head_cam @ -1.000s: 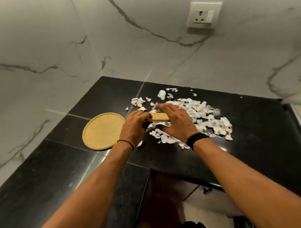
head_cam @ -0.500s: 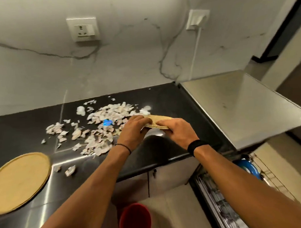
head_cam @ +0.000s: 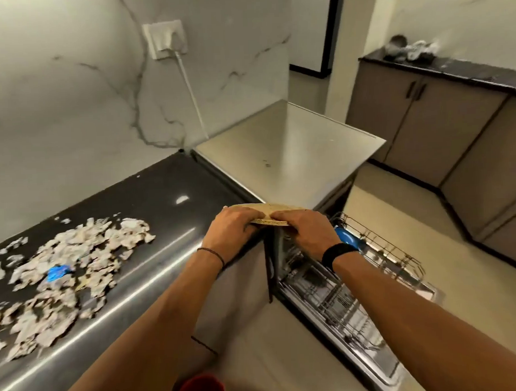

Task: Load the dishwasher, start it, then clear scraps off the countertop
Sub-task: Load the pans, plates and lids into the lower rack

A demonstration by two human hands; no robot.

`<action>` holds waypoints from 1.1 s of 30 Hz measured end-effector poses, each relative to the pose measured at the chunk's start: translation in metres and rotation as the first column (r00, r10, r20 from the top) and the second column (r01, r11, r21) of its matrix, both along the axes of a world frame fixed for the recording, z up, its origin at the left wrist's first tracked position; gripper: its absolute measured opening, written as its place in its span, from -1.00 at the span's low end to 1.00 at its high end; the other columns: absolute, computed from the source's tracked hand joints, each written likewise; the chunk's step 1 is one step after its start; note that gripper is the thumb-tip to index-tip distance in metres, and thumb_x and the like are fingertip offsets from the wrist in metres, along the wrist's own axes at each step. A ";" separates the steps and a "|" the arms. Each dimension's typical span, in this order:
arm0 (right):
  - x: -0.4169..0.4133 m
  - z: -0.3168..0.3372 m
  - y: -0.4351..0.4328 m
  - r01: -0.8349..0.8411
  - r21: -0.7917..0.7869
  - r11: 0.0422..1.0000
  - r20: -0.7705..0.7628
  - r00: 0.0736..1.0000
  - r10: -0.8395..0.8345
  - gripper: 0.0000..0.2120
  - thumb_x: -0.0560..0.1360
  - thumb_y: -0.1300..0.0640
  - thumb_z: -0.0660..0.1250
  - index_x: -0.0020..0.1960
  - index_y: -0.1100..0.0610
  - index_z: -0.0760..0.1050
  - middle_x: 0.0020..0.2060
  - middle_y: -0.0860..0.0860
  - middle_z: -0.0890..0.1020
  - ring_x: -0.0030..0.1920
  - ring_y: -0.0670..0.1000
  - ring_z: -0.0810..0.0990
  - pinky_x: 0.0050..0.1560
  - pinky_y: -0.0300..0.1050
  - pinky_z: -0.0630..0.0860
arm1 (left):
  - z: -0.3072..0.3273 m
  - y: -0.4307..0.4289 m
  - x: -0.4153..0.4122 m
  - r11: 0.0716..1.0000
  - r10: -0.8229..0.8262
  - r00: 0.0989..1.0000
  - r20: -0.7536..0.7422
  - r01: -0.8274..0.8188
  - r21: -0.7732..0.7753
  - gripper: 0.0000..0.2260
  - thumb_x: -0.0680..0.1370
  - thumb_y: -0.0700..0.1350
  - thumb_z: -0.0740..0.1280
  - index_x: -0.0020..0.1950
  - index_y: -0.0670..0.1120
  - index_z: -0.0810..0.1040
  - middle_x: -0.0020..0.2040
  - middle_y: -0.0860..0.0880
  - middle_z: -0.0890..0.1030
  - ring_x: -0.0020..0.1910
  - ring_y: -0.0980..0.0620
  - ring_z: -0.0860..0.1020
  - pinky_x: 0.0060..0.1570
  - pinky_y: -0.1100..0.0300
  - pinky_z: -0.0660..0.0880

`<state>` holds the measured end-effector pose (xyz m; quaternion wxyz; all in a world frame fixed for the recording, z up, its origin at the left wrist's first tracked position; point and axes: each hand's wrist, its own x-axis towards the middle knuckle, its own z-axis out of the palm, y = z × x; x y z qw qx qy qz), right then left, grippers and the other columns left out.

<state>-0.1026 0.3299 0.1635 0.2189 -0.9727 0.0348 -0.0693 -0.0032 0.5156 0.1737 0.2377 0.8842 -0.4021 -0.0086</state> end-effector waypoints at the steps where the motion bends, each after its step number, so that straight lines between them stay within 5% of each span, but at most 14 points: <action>1: -0.008 -0.004 -0.011 0.025 0.003 1.000 -0.010 1.000 -0.025 -0.62 0.59 0.18 0.32 0.39 0.01 0.53 0.29 0.04 0.61 0.30 0.13 0.55 0.33 -0.03 0.40 | -0.003 -0.013 -0.004 1.000 -0.017 1.000 -0.006 0.017 0.010 -0.77 0.59 -0.12 0.38 0.23 0.01 0.68 0.22 0.02 0.67 0.28 -0.07 0.56 0.37 -0.26 0.38; 6: -0.054 -0.029 -0.065 0.155 0.036 0.987 -0.062 0.986 -0.152 -0.59 0.55 0.09 0.37 0.39 -0.05 0.49 0.19 -0.02 0.66 0.16 0.06 0.62 0.18 -0.06 0.50 | -0.025 -0.083 -0.030 0.989 -0.131 0.990 -0.054 0.134 0.057 -0.76 0.58 -0.18 0.38 0.24 -0.03 0.67 0.16 -0.04 0.69 0.19 -0.15 0.60 0.31 -0.27 0.42; 14: -0.085 -0.073 -0.105 0.253 0.064 0.965 -0.151 0.959 -0.241 -0.45 0.56 0.03 0.36 0.52 0.02 0.33 0.34 0.03 0.56 0.32 0.09 0.51 0.23 0.01 0.47 | -0.065 -0.158 -0.052 0.945 -0.297 0.951 -0.089 0.306 0.117 -0.79 0.54 -0.19 0.37 0.14 -0.15 0.70 0.02 -0.20 0.71 0.03 -0.25 0.65 0.04 -0.06 0.53; 18: -0.082 -0.111 -0.112 0.347 0.013 0.938 -0.255 0.908 -0.332 -0.70 0.60 0.07 0.26 0.32 0.00 0.50 0.09 0.06 0.68 0.07 0.17 0.63 0.00 0.06 0.57 | -0.101 -0.178 -0.041 0.898 -0.351 0.925 -0.143 0.376 0.228 -0.71 0.53 -0.05 0.28 0.14 -0.10 0.70 0.01 -0.16 0.71 0.05 -0.25 0.63 0.12 -0.16 0.53; 25: -0.075 -0.230 -0.112 0.453 0.054 0.890 -0.381 0.833 -0.401 -0.69 0.60 0.14 0.24 0.32 0.00 0.51 0.12 0.11 0.67 0.10 0.21 0.62 0.04 0.09 0.56 | -0.243 -0.193 -0.021 0.834 -0.415 0.890 -0.189 0.456 0.311 -0.72 0.47 -0.37 0.35 0.14 -0.18 0.67 0.09 -0.22 0.67 0.23 -0.27 0.57 0.30 -0.31 0.43; 29: -0.058 -0.308 -0.116 0.470 0.076 0.879 -0.418 0.816 -0.400 -0.68 0.61 0.18 0.21 0.34 0.05 0.50 0.10 0.15 0.67 0.07 0.24 0.62 0.03 0.08 0.53 | -0.329 -0.199 -0.008 0.851 -0.471 0.877 -0.096 0.480 0.213 -0.77 0.41 -0.40 0.31 -0.01 -0.25 0.67 -0.07 -0.26 0.68 -0.01 -0.29 0.66 0.04 -0.05 0.56; 33: -0.030 -0.377 -0.123 0.498 0.074 0.864 -0.415 0.803 -0.427 -0.65 0.58 0.25 0.22 0.32 0.06 0.52 0.02 0.16 0.69 0.03 0.25 0.63 0.03 0.05 0.52 | -0.407 -0.208 0.016 0.878 -0.459 0.886 -0.065 0.464 0.115 -0.71 0.49 -0.31 0.14 -0.01 -0.24 0.66 -0.06 -0.24 0.67 -0.04 -0.23 0.64 0.05 -0.05 0.56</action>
